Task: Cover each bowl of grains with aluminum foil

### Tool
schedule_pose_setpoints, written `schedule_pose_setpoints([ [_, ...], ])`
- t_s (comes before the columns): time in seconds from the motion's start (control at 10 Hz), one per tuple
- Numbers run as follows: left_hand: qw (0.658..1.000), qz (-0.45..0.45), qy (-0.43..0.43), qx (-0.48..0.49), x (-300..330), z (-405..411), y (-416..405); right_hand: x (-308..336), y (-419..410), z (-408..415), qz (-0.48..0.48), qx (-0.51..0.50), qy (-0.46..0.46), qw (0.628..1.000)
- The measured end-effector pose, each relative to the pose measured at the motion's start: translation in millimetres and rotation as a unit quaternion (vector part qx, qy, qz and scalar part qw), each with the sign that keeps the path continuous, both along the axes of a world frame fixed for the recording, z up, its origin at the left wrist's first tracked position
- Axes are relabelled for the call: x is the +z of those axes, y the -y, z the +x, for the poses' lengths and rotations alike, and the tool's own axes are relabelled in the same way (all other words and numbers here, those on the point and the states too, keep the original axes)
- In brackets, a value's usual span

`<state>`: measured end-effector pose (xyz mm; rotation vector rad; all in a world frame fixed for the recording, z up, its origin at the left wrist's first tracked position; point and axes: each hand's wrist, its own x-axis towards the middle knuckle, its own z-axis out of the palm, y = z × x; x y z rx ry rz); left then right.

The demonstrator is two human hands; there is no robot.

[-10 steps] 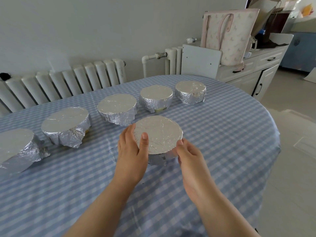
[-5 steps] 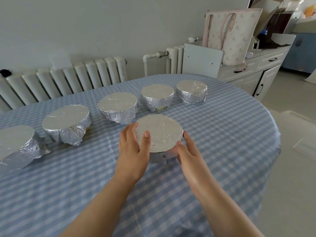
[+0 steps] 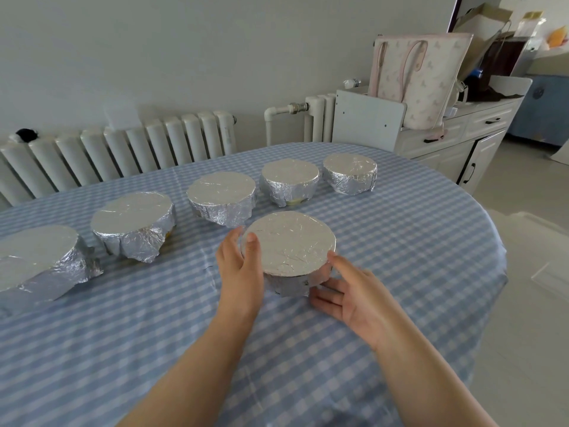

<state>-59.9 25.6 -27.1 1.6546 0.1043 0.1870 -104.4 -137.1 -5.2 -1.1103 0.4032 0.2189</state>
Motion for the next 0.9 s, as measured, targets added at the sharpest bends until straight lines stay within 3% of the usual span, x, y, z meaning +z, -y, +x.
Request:
schedule_pose_setpoints([
  [0.1, 0.990, -0.119, -0.068, 0.020, 0.2, 8.0, -2.8, 3.9, 1.7, -3.2, 0.036, -0.009, -0.016, 0.999],
  [0.2, 0.980, -0.172, -0.099, 0.021, -1.1, 11.4, -2.5, 2.7, -2.2, -3.3, 0.062, -0.026, -0.014, 0.998],
  [0.6, 0.943, -0.310, -0.115, -0.037, -0.6, 18.0, -11.9, 0.0, -17.6, 49.8, 0.057, -0.090, -0.014, 0.994],
  [0.7, 0.940, -0.321, -0.118, -0.016, -1.8, 24.4, -14.6, -0.8, -19.8, 64.4, 0.060, -0.100, -0.009, 0.993],
  [0.9, 0.968, -0.228, -0.097, 0.033, -5.3, 25.8, -14.4, -4.4, -12.6, 67.7, 0.060, -0.065, -0.014, 0.996],
])
